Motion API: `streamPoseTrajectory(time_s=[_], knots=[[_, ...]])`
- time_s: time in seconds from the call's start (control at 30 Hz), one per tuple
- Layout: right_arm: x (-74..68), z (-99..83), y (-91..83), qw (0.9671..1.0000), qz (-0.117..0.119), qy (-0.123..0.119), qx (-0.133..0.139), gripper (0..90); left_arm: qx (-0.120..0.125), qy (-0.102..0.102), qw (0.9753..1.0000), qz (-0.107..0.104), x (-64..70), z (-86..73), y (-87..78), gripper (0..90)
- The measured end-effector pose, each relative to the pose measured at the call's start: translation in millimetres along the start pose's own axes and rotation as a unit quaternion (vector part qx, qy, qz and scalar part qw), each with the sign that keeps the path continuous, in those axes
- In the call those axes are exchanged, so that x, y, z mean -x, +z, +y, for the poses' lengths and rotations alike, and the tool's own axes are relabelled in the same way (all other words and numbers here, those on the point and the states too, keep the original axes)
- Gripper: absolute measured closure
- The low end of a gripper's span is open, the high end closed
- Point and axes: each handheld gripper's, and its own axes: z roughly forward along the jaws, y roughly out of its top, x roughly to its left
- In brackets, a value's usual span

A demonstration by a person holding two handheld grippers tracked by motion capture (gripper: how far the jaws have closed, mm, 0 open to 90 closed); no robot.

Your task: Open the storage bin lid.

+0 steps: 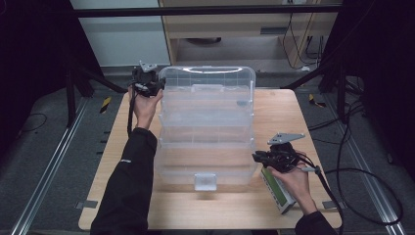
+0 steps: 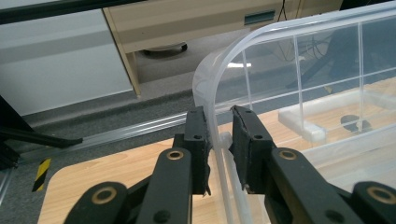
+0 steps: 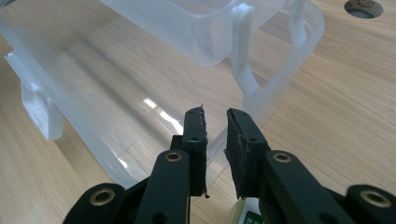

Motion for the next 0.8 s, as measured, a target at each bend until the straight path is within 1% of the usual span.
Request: streamPoseTrajectory(time_s=[0.03, 0.1, 0.13, 0.17, 0.27, 0.3, 0.33, 0.37, 0.4, 0.47, 0.5, 0.53, 0.57, 0.7, 0.73, 0.77, 0.8], knots=[[-0.1, 0.0, 0.0, 1.0000, -0.001, 0.000, 0.000, 78.0, 0.001, 0.000, 1.0000, 0.001, -0.1, -0.3, 0.8, 75.2], [-0.3, 0.2, 0.0, 1.0000, -0.001, -0.001, -0.002, 78.1, -0.001, 0.011, 0.9999, 0.007, -0.5, -0.9, 1.0, 73.7], [-0.2, 0.2, 0.0, 1.0000, -0.001, -0.001, -0.002, 78.0, 0.000, 0.012, 0.9999, 0.008, -1.3, -1.0, -0.2, 72.0], [-0.1, 0.2, -0.1, 1.0000, -0.001, -0.002, -0.002, 78.0, 0.005, 0.005, 1.0000, 0.004, -2.9, -1.2, -2.5, 70.7], [-0.1, 0.6, -0.1, 1.0000, -0.002, -0.001, -0.003, 78.2, 0.017, -0.010, 0.9997, 0.013, -10.2, -2.8, -14.3, 65.3], [-0.4, 0.7, 0.0, 1.0000, -0.003, -0.001, -0.004, 78.4, 0.022, -0.016, 0.9996, 0.013, -13.8, -4.2, -20.3, 64.8], [-0.7, 0.8, -0.1, 1.0000, -0.005, -0.001, -0.005, 79.4, 0.024, -0.021, 0.9995, 0.007, -17.6, -5.9, -26.7, 63.3], [-1.0, 0.7, -1.1, 1.0000, -0.008, 0.000, -0.001, 83.6, 0.027, -0.020, 0.9994, 0.006, -20.4, -8.1, -33.4, 62.2], [-0.5, 1.0, -2.4, 1.0000, 0.004, 0.005, 0.001, 84.5, 0.027, -0.016, 0.9995, 0.007, -23.0, -10.6, -40.7, 61.8], [0.1, 0.4, -2.7, 0.9999, 0.008, 0.007, 0.003, 84.7, 0.023, -0.016, 0.9996, -0.007, -28.5, -17.3, -56.9, 58.4], [0.6, 0.2, -2.8, 0.9999, 0.010, 0.009, 0.003, 84.7, 0.022, -0.016, 0.9996, -0.008, -29.6, -20.2, -62.6, 56.3], [1.0, 0.0, -2.7, 0.9999, 0.011, 0.010, 0.004, 84.7, 0.024, -0.015, 0.9995, -0.015, -31.2, -25.7, -72.2, 55.9], [1.2, -0.1, -2.6, 0.9998, 0.012, 0.012, 0.005, 84.7, 0.024, -0.017, 0.9994, -0.019, -31.6, -29.4, -77.3, 54.2], [0.6, -0.2, -2.7, 0.9998, 0.010, 0.014, 0.005, 84.6, 0.012, 0.001, 0.9995, -0.030, -28.5, -50.0, -105.9, 50.7], [0.7, -0.1, -2.7, 0.9999, 0.009, 0.013, 0.005, 84.6, 0.012, 0.001, 0.9994, -0.033, -26.8, -55.6, -113.0, 50.0], [0.7, 0.1, -2.8, 0.9998, 0.009, 0.014, 0.004, 84.6, 0.008, 0.006, 0.9992, -0.039, -24.6, -62.3, -120.9, 49.8], [0.8, 0.2, -2.8, 0.9998, 0.009, 0.015, 0.004, 84.5, 0.008, 0.003, 0.9992, -0.039, -22.7, -66.5, -125.5, 48.7]])
